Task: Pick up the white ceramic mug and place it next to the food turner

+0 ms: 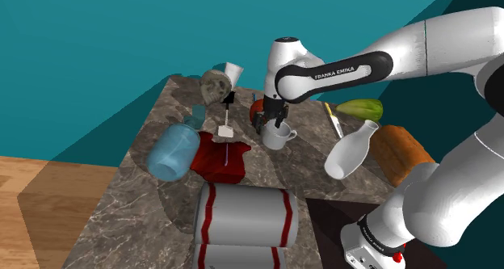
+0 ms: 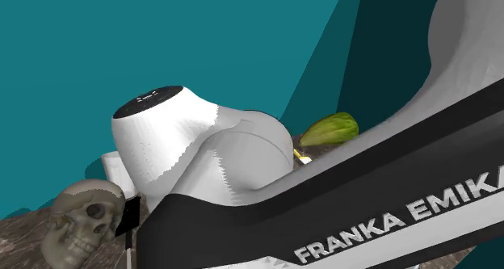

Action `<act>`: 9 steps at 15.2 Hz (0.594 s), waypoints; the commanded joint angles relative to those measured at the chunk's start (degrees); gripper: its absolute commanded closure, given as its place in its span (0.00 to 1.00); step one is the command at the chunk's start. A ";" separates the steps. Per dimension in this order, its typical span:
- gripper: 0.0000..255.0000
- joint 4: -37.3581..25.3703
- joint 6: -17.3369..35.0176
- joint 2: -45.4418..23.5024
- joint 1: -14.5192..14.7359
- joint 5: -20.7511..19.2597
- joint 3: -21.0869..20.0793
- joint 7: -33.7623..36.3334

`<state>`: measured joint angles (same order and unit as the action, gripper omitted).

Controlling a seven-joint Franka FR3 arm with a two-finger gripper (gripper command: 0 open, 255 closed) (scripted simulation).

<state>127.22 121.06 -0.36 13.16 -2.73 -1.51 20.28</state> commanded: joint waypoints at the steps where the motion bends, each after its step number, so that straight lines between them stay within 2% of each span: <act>1: 0.00 -2.22 -3.50 1.22 0.01 0.12 -0.01 -0.19; 2: 0.00 -3.27 -5.02 1.68 0.04 0.18 -0.04 -0.22; 9: 0.00 -3.27 -5.02 1.68 0.04 0.18 -0.04 -0.22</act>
<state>123.96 116.06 1.32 13.21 -2.55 -1.55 20.06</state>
